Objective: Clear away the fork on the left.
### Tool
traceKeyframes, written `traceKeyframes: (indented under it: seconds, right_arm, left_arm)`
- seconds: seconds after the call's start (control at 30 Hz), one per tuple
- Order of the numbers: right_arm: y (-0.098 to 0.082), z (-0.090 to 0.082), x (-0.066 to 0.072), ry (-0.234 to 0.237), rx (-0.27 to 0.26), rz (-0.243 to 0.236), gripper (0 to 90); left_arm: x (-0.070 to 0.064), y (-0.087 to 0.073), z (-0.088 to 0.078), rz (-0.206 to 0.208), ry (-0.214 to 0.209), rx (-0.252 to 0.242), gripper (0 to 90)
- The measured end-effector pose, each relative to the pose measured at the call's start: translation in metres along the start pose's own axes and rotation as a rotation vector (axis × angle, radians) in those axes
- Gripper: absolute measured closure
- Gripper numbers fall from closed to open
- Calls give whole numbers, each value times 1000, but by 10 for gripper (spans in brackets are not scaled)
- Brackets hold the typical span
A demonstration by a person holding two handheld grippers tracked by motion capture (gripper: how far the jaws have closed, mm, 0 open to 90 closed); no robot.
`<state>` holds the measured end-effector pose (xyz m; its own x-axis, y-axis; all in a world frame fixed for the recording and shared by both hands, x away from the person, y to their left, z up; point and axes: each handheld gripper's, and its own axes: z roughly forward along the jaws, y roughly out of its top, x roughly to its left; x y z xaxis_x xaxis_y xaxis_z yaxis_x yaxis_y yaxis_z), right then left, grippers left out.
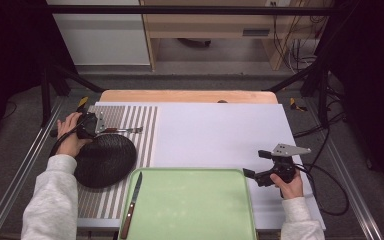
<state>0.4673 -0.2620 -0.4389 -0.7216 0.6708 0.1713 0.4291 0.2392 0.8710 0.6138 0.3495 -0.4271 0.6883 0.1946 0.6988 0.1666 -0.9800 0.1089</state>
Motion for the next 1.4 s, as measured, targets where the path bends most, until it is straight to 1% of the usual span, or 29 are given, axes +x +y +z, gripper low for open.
traceKeyframes:
  seconds: [0.1, 0.13, 0.27, 0.3, 0.37, 0.43, 0.53, 0.7, 0.83, 0.9, 1.2, 1.33, 1.4]
  right_arm:
    - [0, 0, 0, -1, -2, 2, 5]
    - [0, 0, 0, -1, -2, 3, 5]
    - [0, 0, 0, -6, 5, -2, 5]
    - [0, 0, 0, -7, 7, -4, 5]
    - [0, 0, 0, -6, 6, -4, 5]
    - [0, 0, 0, -5, 4, -2, 5]
    - [0, 0, 0, -4, 2, -1, 5]
    - [0, 0, 0, -3, 1, 0, 5]
    - [0, 0, 0, -4, 2, 0, 5]
    - [0, 0, 0, -3, 1, 0, 5]
    - [0, 0, 0, -7, 1, 0, 5]
    - [0, 0, -1, -11, 4, -2, 5]
    - [0, 0, 0, -10, 3, 2, 5]
  left_arm:
    - [-1, -1, 3, 15, -7, 20, 354]
    - [-1, -2, 5, 12, -13, 19, 364]
    - [-1, -3, 8, 34, -21, 31, 391]
    - [-1, -4, 9, 37, -29, 33, 402]
    - [-1, -4, 11, 48, -37, 35, 413]
    - [-2, -5, 12, 42, -42, 20, 433]
    - [-4, -4, 15, 61, -53, 26, 466]
    - [-6, 0, 19, 57, -57, 8, 496]
    - [-7, 3, 21, 70, -60, 8, 532]
    - [-8, 4, 23, 67, -62, 4, 543]
    - [-9, 8, 26, 82, -66, 7, 592]
    - [-10, 9, 28, 65, -66, -5, 610]
    - [-10, 11, 29, 73, -64, -4, 621]
